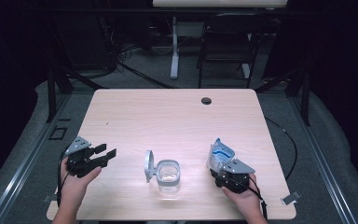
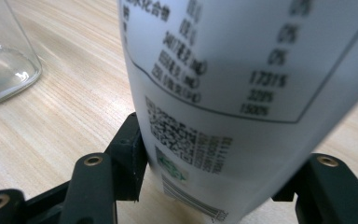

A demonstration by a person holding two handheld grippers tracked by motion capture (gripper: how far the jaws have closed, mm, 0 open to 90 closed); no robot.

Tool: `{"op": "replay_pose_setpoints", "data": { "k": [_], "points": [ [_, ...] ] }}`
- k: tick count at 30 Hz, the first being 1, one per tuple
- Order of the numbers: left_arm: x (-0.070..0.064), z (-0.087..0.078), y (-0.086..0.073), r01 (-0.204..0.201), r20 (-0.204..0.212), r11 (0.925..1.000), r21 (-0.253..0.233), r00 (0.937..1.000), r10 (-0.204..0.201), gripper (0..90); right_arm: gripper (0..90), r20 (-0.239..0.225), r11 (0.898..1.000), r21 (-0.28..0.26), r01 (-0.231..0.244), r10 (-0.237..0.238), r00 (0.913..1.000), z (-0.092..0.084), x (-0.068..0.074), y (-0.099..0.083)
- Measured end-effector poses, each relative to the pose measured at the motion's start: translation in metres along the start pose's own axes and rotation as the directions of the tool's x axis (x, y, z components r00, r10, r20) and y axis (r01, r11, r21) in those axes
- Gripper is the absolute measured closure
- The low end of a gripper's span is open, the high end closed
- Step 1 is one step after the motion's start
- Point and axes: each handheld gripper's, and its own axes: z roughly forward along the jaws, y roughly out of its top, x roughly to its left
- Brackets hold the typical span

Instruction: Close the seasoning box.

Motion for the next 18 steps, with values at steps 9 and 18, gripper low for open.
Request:
{"op": "replay_pose_setpoints", "data": {
  "k": [9, 18],
  "points": [
    [-0.001, 0.0, 0.0, -0.011, -0.022, 0.9999, -0.006, 0.9997, 0.011, 46.7, 42.3, 0.052, 0.996, -0.02, 0.091, -0.089, 0.9946, -0.009, 0.006, 0.007],
    [-0.001, 0.001, -0.001, -0.037, -0.033, 0.9992, -0.016, 0.9988, 0.036, 44.6, 42.2, 0.062, 0.987, -0.023, 0.162, -0.16, 0.9851, -0.017, 0.015, 0.019]
  ]
}}
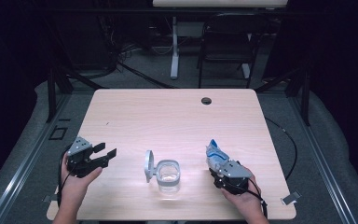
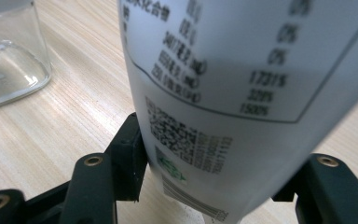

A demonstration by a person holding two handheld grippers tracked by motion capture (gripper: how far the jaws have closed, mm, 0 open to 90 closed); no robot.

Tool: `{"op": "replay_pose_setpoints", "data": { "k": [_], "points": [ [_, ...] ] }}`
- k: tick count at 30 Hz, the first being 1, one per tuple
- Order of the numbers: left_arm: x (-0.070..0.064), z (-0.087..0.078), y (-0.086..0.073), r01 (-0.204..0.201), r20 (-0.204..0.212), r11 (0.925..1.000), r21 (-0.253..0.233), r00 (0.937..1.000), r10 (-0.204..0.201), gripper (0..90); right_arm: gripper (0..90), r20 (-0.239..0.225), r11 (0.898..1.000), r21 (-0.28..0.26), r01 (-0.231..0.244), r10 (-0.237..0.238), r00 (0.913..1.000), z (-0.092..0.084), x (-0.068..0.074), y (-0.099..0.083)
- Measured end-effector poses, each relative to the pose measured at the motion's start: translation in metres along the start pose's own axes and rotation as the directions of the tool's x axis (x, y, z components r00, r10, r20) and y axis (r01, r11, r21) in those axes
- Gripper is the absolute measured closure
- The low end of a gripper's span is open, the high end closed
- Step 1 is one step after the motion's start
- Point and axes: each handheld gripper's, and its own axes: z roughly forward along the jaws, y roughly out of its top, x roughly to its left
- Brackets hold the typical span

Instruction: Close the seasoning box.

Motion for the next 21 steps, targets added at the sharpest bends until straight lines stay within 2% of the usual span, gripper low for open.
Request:
{"op": "replay_pose_setpoints", "data": {
  "k": [5, 10, 14, 21],
  "points": [
    [0.001, 0.0, -0.001, -0.001, -0.001, 1.0, 0.006, 1.0, 0.001, 44.3, 42.2, 0.005, 0.999, 0.011, 0.037, -0.037, 0.9993, -0.002, 0.002, 0.006],
    [0.003, -0.001, -0.001, 0.017, -0.005, 0.9997, 0.015, 0.9998, -0.017, 42.0, 42.2, 0.006, 0.998, 0.027, 0.058, -0.059, 0.9983, -0.002, 0.003, 0.008],
    [0.003, 0.0, -0.001, 0.047, 0.006, 0.9988, 0.015, 0.9989, -0.047, 41.9, 42.2, -0.002, 0.995, 0.044, 0.088, -0.088, 0.9961, -0.002, 0.005, 0.009],
    [0.003, -0.001, -0.001, 0.036, 0.0, 0.9992, 0.017, 0.9994, -0.036, 41.9, 42.2, -0.023, 0.99, 0.051, 0.131, -0.13, 0.9912, -0.004, 0.007, 0.015]
  ]
}}
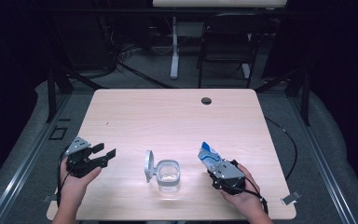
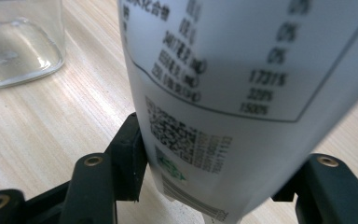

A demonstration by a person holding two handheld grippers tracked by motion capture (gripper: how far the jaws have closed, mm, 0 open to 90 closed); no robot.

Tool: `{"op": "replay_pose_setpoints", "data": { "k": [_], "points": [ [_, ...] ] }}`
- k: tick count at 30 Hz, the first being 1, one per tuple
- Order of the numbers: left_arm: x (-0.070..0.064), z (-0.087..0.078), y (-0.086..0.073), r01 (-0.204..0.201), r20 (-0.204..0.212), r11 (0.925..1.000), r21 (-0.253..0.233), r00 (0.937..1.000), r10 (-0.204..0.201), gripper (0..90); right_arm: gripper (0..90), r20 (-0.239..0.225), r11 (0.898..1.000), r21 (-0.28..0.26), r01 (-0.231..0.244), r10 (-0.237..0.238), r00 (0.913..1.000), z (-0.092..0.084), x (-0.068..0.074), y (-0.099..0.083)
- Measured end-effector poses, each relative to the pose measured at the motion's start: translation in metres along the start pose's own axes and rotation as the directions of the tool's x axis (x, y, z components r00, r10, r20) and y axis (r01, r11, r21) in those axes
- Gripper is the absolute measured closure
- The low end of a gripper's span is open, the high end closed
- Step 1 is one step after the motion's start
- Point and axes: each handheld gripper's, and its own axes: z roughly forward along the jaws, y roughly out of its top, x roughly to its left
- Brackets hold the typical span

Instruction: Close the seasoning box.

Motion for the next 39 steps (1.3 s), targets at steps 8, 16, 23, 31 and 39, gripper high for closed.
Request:
{"op": "replay_pose_setpoints", "data": {
  "k": [8, 16, 23, 31, 39],
  "points": [
    [0.0, 0.0, 0.0, 0.009, -0.006, 0.9999, -0.013, 0.9999, -0.009, 41.8, 42.2, -0.017, 0.997, 0.017, 0.073, -0.073, 0.9972, -0.003, 0.0, 0.009],
    [0.001, 0.0, 0.0, 0.006, -0.009, 0.9999, -0.014, 0.9999, -0.006, 41.9, 42.3, -0.033, 0.993, 0.023, 0.116, -0.115, 0.9928, -0.006, 0.0, 0.016],
    [0.001, 0.0, -0.001, 0.009, -0.011, 0.9999, -0.012, 0.9999, -0.009, 41.9, 42.3, -0.059, 0.988, 0.031, 0.154, -0.152, 0.9866, -0.005, 0.001, 0.022],
    [0.001, 0.0, -0.001, 0.007, -0.013, 0.9999, -0.01, 0.9999, -0.008, 41.9, 42.4, -0.097, 0.971, 0.063, 0.23, -0.223, 0.97, -0.005, 0.006, 0.03],
    [0.001, -0.001, -0.001, 0.011, -0.012, 0.9999, -0.011, 0.9999, -0.011, 41.9, 42.4, -0.11, 0.963, 0.071, 0.259, -0.251, 0.9618, -0.005, 0.008, 0.034]
  ]
}}
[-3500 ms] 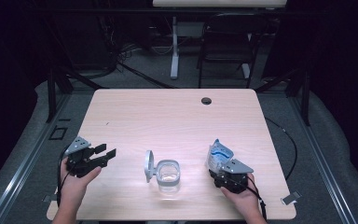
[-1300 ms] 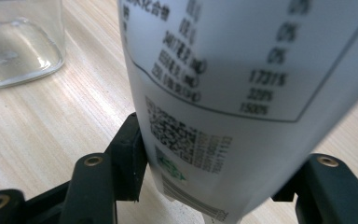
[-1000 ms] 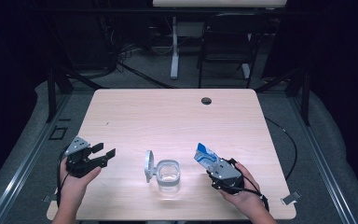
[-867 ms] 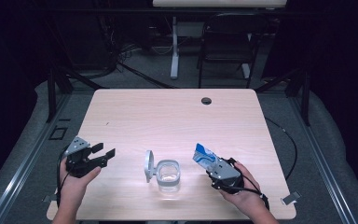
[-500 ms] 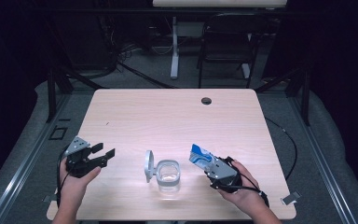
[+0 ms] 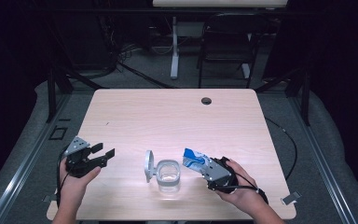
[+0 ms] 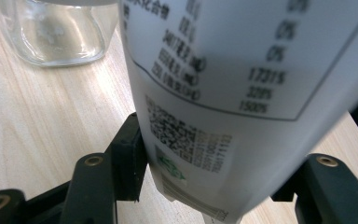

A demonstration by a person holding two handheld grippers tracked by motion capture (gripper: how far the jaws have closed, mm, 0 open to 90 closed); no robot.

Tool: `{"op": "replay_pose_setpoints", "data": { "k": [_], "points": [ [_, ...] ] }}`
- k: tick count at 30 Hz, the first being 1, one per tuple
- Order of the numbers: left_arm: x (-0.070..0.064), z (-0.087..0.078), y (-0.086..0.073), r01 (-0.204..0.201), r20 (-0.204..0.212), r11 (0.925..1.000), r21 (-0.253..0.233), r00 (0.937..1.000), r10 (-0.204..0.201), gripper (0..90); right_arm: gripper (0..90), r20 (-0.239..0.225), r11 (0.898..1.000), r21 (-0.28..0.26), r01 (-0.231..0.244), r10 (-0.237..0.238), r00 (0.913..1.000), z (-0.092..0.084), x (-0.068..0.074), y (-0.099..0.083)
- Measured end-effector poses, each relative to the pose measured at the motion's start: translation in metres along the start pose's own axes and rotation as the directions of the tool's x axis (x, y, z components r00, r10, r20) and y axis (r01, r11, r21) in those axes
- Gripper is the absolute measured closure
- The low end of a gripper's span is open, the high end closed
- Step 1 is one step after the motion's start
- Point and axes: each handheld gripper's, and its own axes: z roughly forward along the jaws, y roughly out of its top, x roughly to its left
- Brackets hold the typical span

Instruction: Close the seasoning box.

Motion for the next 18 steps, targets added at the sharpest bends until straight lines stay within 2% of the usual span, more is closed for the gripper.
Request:
{"op": "replay_pose_setpoints", "data": {
  "k": [8, 15, 18],
  "points": [
    [0.0, -0.0011, 0.0007, 0.0, 0.001, 1.0, -0.004, 1.0, 0.0, 42.0, 42.4, -0.003, 1.0, 0.006, 0.019, -0.019, 0.9998, -0.0006, 0.0005, 0.0037],
    [0.0003, -0.0019, 0.001, -0.002, -0.002, 1.0, -0.007, 1.0, 0.002, 42.0, 42.5, 0.0, 1.0, 0.001, 0.018, -0.018, 0.9998, -0.0004, -0.0007, 0.0054],
    [0.0003, -0.0021, 0.0011, -0.001, -0.002, 1.0, -0.007, 1.0, 0.001, 41.9, 42.5, 0.003, 0.999, 0.01, 0.033, -0.033, 0.9994, -0.0008, -0.001, 0.0062]
  ]
}}
